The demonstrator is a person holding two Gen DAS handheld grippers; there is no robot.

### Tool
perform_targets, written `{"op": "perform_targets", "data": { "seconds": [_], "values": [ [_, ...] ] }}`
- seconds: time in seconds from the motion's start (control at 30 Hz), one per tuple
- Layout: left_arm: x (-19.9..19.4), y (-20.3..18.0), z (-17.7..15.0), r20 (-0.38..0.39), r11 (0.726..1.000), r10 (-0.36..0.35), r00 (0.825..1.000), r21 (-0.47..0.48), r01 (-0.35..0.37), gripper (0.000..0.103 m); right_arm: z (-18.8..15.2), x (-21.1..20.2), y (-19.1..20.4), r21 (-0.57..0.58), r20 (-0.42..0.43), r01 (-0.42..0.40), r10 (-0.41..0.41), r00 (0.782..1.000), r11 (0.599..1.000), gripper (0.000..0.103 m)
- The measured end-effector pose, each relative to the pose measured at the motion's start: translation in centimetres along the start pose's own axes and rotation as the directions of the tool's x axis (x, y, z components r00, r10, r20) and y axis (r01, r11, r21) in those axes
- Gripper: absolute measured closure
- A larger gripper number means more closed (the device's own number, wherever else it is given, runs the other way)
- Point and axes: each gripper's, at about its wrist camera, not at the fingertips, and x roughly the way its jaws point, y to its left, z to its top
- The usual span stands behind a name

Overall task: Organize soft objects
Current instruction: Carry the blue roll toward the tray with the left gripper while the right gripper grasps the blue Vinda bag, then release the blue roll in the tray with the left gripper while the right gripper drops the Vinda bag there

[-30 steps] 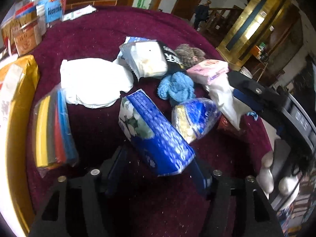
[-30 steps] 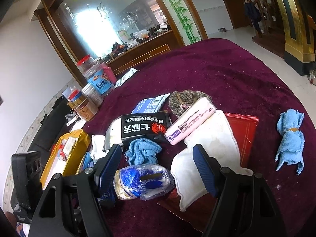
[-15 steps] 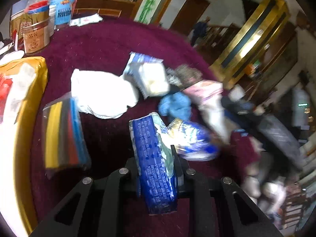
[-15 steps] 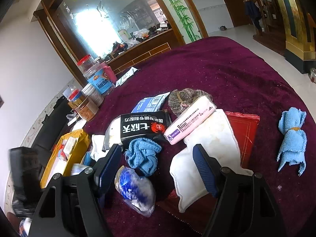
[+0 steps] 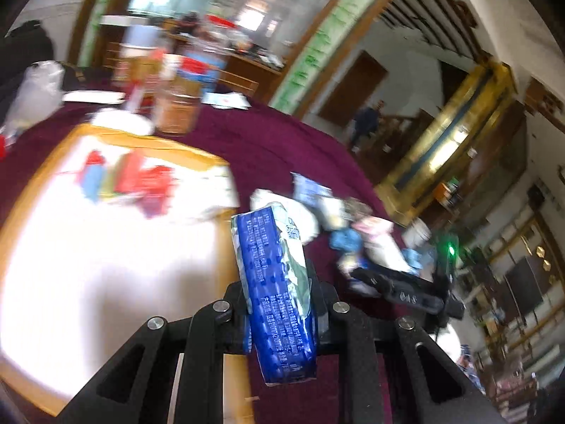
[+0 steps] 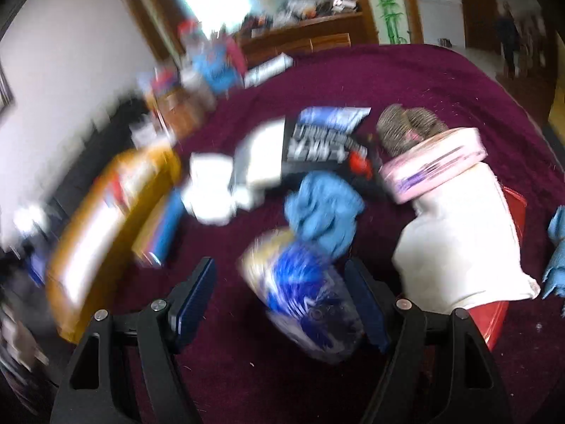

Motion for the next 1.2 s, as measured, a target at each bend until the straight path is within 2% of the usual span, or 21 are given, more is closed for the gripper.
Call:
{"op": "perform_targets", "data": {
  "seconds": [0.1, 0.13, 0.17, 0.2, 0.4, 0.57, 0.67, 0.8, 1.0, 1.03, 1.07, 1.1, 1.17, 1.2],
  "values": [
    [-0.8, 3.8, -0.1, -0.004, 0.996, 0.069, 0.998, -0.060, -0.069, 0.081, -0.7, 1.5, 1.7, -0.093, -0.056, 0.114, -0.120, 0.991, 0.989, 0.031],
    [-1.1, 5.0, 0.0, -0.009, 0.993, 0.092, 0.996, -0.075, -0.093, 0.081, -0.9, 1.7, 2.1, -0.110, -0.060, 0.149, -0.156, 0.986, 0.983, 0.037],
    [-1.2, 5.8, 0.1, -0.011, 0.990, 0.110, 0.994, -0.084, -0.111, 0.081, -0.9, 1.7, 2.3, -0.116, -0.061, 0.168, -0.176, 0.983, 0.979, 0.048],
    [-1.4, 6.6, 0.1, -0.013, 0.987, 0.128, 0.992, -0.092, -0.128, 0.081, -0.9, 1.6, 2.4, -0.120, -0.062, 0.185, -0.193, 0.979, 0.975, 0.049],
    [-1.7, 9.3, 0.3, -0.024, 0.978, 0.164, 0.986, -0.122, -0.166, 0.081, -1.1, 0.5, 2.9, -0.115, -0.049, 0.205, -0.212, 0.976, 0.972, 0.053],
    [0.2, 10.0, 1.5, -0.084, 0.977, 0.178, 0.980, -0.107, -0.187, 0.081, 0.0, -2.0, 5.0, -0.122, 0.007, 0.209, -0.209, 0.978, 0.970, 0.052],
    [1.6, 9.8, 2.4, -0.116, 0.978, 0.180, 0.977, -0.083, -0.190, 0.081, 0.6, -2.9, 7.3, -0.145, 0.018, 0.162, -0.161, 0.987, 0.976, 0.052],
    [3.8, 9.6, 3.5, -0.157, 0.980, 0.178, 0.971, -0.061, -0.190, 0.081, 1.5, -1.8, 11.3, -0.174, -0.018, 0.058, -0.062, 0.998, 0.983, 0.052],
    [7.6, 10.5, 5.3, -0.200, 0.969, 0.226, 0.953, -0.057, -0.242, 0.079, 3.2, 1.7, 17.1, -0.174, -0.106, -0.113, 0.095, 0.990, 0.978, 0.052],
    [8.0, 10.9, 5.4, -0.209, 0.965, 0.234, 0.950, -0.068, -0.252, 0.075, 3.5, 2.5, 18.2, -0.173, -0.125, -0.136, 0.115, 0.985, 0.976, 0.052],
    [8.4, 11.3, 5.4, -0.220, 0.963, 0.231, 0.948, -0.088, -0.255, 0.066, 3.7, 3.2, 19.0, -0.173, -0.139, -0.150, 0.127, 0.982, 0.973, 0.052],
    [8.5, 11.6, 5.4, -0.224, 0.962, 0.218, 0.950, -0.113, -0.248, 0.063, 3.9, 4.1, 20.0, -0.176, -0.158, -0.162, 0.135, 0.978, 0.971, 0.052],
    [7.7, 12.1, 5.4, -0.205, 0.961, 0.193, 0.960, -0.158, -0.227, 0.049, 4.0, 5.6, 21.5, -0.179, -0.191, -0.174, 0.140, 0.972, 0.968, 0.052],
    [7.2, 12.2, 5.4, -0.192, 0.961, 0.182, 0.964, -0.171, -0.215, 0.047, 4.0, 6.4, 22.0, -0.174, -0.211, -0.182, 0.144, 0.967, 0.968, 0.052]
  ]
}}
